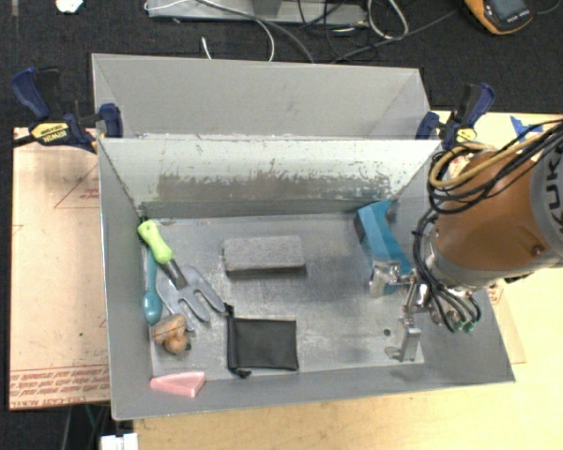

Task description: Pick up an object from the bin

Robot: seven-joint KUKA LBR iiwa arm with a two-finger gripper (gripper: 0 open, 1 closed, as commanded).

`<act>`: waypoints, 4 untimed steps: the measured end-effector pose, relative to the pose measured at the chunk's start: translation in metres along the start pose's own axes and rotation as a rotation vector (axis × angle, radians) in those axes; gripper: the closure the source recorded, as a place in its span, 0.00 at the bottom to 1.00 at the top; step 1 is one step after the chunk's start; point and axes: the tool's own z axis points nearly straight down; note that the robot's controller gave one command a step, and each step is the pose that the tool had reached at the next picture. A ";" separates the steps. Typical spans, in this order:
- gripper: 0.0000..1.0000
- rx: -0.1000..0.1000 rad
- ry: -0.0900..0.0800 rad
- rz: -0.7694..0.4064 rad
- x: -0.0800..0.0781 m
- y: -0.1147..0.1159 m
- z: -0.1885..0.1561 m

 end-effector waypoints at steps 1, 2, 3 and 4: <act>0.00 0.001 -0.007 -0.003 -0.002 0.000 -0.004; 0.00 0.000 -0.007 0.113 -0.010 0.055 0.007; 0.00 0.001 -0.008 0.043 0.010 0.095 0.033; 0.00 -0.002 -0.012 0.024 -0.004 0.140 0.066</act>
Offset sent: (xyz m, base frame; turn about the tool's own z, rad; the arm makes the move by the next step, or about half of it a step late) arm 0.0135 0.0790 -0.0119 0.1555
